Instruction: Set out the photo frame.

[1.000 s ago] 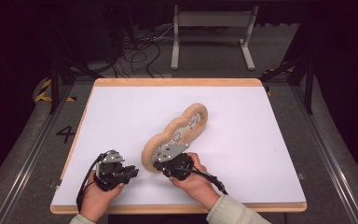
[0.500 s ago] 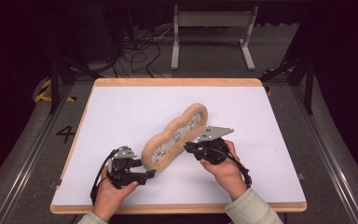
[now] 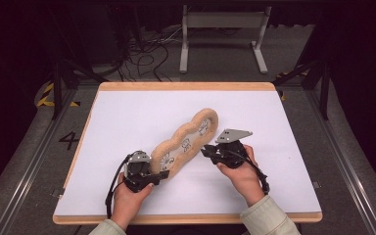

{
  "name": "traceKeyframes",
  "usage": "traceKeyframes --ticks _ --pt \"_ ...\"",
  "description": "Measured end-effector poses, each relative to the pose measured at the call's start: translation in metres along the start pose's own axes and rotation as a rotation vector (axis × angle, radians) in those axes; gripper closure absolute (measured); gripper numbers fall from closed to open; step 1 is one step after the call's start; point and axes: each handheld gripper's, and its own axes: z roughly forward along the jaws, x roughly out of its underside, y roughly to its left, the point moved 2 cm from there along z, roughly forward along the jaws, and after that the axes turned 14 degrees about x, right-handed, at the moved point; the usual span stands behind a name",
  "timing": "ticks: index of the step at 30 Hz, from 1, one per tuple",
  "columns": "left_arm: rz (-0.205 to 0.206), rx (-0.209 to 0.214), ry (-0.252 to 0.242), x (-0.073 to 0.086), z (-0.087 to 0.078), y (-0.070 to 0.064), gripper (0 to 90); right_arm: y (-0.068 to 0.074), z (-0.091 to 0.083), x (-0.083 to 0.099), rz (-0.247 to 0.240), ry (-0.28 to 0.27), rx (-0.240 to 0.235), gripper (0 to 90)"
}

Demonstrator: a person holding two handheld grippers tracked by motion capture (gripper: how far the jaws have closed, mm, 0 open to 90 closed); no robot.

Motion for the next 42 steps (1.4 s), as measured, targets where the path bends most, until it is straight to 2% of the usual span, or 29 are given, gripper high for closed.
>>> traceKeyframes --ticks 4,5,8,15,19,21,23,29,32,37,42 --pt "0.0 0.003 0.003 0.0 -0.002 0.003 67.7 -0.004 0.002 0.0 0.0 0.006 0.011 74.7" --pt "-0.011 0.011 0.004 0.0 -0.002 0.003 67.7 -0.007 0.003 -0.002 0.0 0.004 0.016 73.9" --pt "-0.004 0.007 0.004 0.0 -0.002 0.003 67.7 -0.024 0.001 -0.012 -0.006 -0.001 0.039 73.2" --pt "-0.008 0.008 0.005 0.0 -0.002 0.004 67.6 -0.059 0.006 -0.033 -0.019 0.029 0.07 67.3" --pt "-0.006 0.009 0.003 0.0 -0.002 0.004 67.5 -0.075 0.017 -0.039 -0.019 0.074 0.098 63.1" --pt "-0.003 0.009 0.004 0.0 -0.002 0.005 67.5 -0.083 0.026 -0.041 -0.007 0.096 0.093 59.3" --pt "-0.003 0.01 0.005 0.0 -0.002 0.006 67.5 -0.089 0.034 -0.041 -0.015 0.101 0.098 56.2" --pt "0.001 0.016 0.003 0.0 -0.003 0.008 67.4 -0.104 0.051 -0.038 -0.001 0.125 0.098 48.9" --pt "-0.009 0.031 0.001 0.001 -0.004 0.01 67.4 -0.108 0.061 -0.034 -0.023 0.162 0.109 46.2" --pt "-0.017 0.04 0.002 0.001 -0.004 0.011 67.4 -0.112 0.071 -0.03 -0.001 0.161 0.052 43.6" --pt "-0.016 0.041 0.003 0.001 -0.004 0.011 67.3 -0.111 0.08 -0.028 -0.026 0.16 0.026 46.4"
